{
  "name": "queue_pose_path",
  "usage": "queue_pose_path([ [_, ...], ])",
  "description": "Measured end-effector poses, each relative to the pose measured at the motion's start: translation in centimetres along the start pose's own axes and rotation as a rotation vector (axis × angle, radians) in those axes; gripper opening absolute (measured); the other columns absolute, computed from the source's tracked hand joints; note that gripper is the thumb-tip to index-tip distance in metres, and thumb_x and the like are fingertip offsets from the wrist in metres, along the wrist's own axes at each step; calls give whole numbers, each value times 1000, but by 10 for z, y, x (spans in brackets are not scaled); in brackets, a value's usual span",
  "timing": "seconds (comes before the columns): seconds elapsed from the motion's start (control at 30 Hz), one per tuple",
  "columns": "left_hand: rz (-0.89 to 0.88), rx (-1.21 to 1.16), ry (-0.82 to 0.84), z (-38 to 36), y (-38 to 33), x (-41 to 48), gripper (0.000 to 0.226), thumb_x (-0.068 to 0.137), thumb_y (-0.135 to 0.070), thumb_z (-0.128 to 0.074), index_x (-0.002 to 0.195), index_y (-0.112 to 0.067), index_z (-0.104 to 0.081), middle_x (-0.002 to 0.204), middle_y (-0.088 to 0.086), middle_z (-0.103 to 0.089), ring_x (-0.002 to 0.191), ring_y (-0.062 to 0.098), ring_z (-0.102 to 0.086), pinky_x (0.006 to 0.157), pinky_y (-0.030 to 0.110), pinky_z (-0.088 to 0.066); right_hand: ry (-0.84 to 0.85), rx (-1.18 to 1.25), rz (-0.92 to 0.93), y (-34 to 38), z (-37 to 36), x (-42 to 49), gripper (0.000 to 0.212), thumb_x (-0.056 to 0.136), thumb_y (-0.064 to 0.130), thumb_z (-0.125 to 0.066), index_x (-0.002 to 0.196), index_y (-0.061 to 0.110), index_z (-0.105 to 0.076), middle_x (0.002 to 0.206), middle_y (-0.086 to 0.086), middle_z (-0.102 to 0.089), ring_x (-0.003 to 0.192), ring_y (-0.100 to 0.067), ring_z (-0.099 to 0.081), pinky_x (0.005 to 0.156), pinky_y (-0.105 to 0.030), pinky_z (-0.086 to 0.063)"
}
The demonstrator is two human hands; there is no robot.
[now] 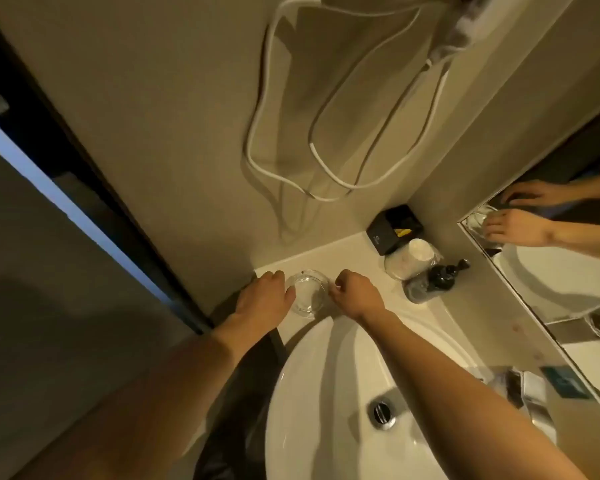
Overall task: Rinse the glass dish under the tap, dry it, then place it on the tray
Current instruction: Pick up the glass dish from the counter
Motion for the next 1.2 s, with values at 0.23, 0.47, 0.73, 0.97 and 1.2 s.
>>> queue_pose_path([
  [0.23, 76, 18, 107, -26, 10, 12, 38, 100, -46, -44, 99, -11, -58, 93, 12, -74, 67, 22, -54, 54, 33, -36, 171, -18, -82, -10, -28, 20, 28, 99, 38, -51, 85, 15, -58, 93, -10, -67, 83, -29, -59, 72, -33, -46],
  [0.47, 79, -80, 150, -34, 6, 19, 26, 100, -37, -46, 95, -14, -57, 92, 11, -73, 60, 15, -44, 43, 23, -19, 145, -58, -123, -9, -34, 28, 9, 92, 17, -53, 85, 14, -58, 105, -16, -71, 95, -35, -66, 70, -32, -42],
  [0.73, 40, -99, 122, -12, 1, 25, 28, 99, -32, -48, 102, -8, -61, 97, 15, -74, 82, 32, -68, 59, 32, -38, 50, -1, -137, -1, -19, 23, 15, 91, 18, -51, 79, 12, -56, 93, -17, -69, 87, -37, -64, 67, -33, -42],
  [0.97, 39, -454, 16, 37, -14, 22, 18, 96, -27, -62, 107, -14, -66, 101, 2, -75, 82, 19, -72, 61, 17, -45, -171, 144, -166, 3, 34, -21, 28, 93, 22, -55, 72, 4, -58, 75, -15, -63, 75, -38, -58, 60, -36, -41],
  [1.2, -20, -798, 225, 33, -50, -2, 5, 89, -16, -69, 93, -17, -66, 87, 2, -72, 65, 27, -74, 72, 48, -63, -346, 305, -344, -25, 51, -113, 33, 94, 24, -57, 69, 4, -55, 66, -12, -62, 68, -35, -56, 59, -40, -41],
])
Point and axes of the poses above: each hand's wrist, its own x-axis towards the middle knuckle, its own z-axis out of the back of the hand, y = z × x, the point moved 9 cm from there along x, towards the middle knuckle
